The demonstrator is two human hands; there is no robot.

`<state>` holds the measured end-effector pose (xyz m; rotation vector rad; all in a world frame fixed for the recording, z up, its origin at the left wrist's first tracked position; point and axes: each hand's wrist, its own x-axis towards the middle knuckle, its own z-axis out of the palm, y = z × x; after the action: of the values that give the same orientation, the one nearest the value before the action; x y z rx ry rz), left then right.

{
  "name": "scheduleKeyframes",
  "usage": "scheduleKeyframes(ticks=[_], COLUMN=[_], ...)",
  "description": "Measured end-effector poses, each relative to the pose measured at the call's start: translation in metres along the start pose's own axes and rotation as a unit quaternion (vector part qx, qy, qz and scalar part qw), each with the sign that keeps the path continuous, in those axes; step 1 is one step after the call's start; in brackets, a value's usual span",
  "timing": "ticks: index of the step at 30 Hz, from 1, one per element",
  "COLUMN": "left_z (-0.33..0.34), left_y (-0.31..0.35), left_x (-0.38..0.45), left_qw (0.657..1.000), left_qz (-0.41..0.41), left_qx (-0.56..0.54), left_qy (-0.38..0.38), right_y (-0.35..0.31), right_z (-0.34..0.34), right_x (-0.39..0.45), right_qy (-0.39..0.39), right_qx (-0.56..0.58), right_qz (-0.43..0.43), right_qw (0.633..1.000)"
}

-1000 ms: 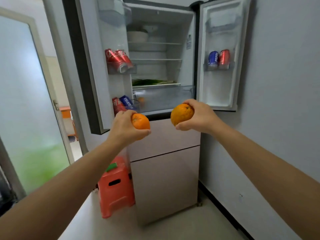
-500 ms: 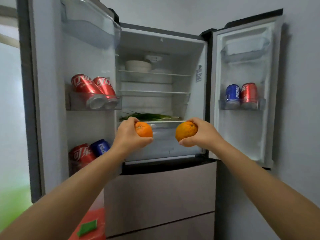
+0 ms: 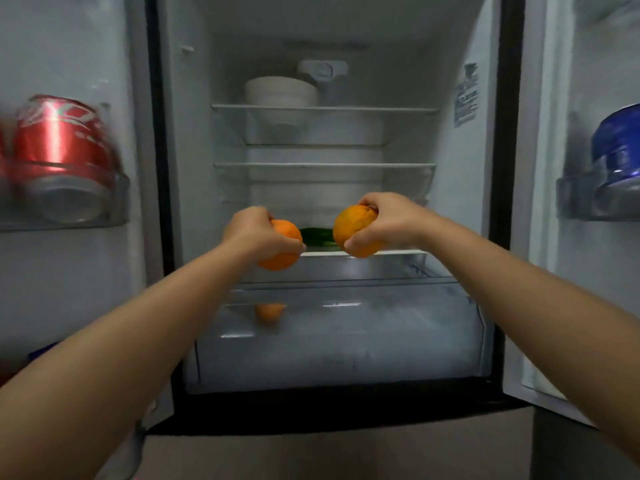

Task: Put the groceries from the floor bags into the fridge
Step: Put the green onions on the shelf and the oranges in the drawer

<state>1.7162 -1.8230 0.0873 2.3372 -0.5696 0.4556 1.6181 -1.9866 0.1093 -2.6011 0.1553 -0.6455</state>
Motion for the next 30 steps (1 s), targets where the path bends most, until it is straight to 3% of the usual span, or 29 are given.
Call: scheduleKeyframes(ticks=[3, 7, 12, 18, 22, 30], left_z=[0.018, 0.046, 0.099, 0.145, 0.170, 0.203], left_y=[-0.001, -0.011, -0.030, -0.048, -0.058, -0.091], left_x=[0.040, 0.084, 0.122, 0.152, 0.171, 0.176], left_qw=[0.998, 0.987, 0.940, 0.906, 0.902, 0.927], left_qz=[-0.036, -0.060, -0.039, -0.007, 0.025, 0.040], left_qx=[0.045, 0.100, 0.236, 0.283, 0.275, 0.215], left_qy=[-0.033, -0.113, -0.242, -0.314, -0.333, -0.306], right_y=[0.016, 0.037, 0.068, 0.093, 0.111, 0.134], right_z=[0.004, 0.021, 0.050, 0.098, 0.137, 0.187], right_x=[0.050, 0.109, 0.163, 0.191, 0.209, 0.227], right_qy=[-0.088, -0.179, -0.245, -0.364, -0.384, -0.345], right_qx=[0.051, -0.057, -0.064, -0.191, -0.265, -0.276], right_qz=[0.020, 0.001, -0.008, 0.000, -0.039, -0.073], right_qw=[0.995, 0.982, 0.967, 0.912, 0.884, 0.894])
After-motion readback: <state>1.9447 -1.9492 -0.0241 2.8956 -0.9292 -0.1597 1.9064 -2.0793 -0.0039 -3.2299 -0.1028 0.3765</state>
